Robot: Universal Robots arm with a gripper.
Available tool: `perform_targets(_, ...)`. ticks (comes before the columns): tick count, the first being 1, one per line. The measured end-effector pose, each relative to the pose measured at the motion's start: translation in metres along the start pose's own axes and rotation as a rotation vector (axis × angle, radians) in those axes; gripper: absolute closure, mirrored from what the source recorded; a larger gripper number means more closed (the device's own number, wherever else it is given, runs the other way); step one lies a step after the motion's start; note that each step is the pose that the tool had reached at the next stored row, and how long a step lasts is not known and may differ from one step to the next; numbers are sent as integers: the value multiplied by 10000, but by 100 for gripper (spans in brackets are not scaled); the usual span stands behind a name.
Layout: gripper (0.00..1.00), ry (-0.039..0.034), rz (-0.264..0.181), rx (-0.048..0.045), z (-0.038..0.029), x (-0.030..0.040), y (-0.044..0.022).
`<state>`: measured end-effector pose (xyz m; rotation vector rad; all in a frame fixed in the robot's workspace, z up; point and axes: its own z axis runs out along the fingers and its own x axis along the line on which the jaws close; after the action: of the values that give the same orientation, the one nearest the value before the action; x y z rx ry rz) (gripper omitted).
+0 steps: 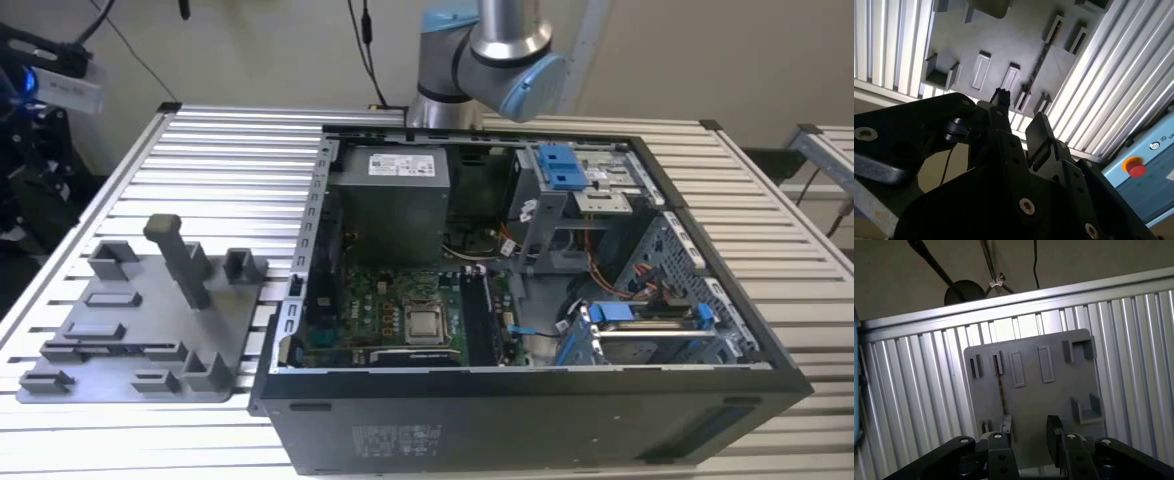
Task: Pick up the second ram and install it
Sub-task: 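Pick up the second ram and move it above second insertion slot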
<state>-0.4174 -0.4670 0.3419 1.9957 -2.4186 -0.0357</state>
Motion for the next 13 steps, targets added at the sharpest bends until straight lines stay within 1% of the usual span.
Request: perform_targets(13, 58, 6, 0, -1, 107, 2, 3)
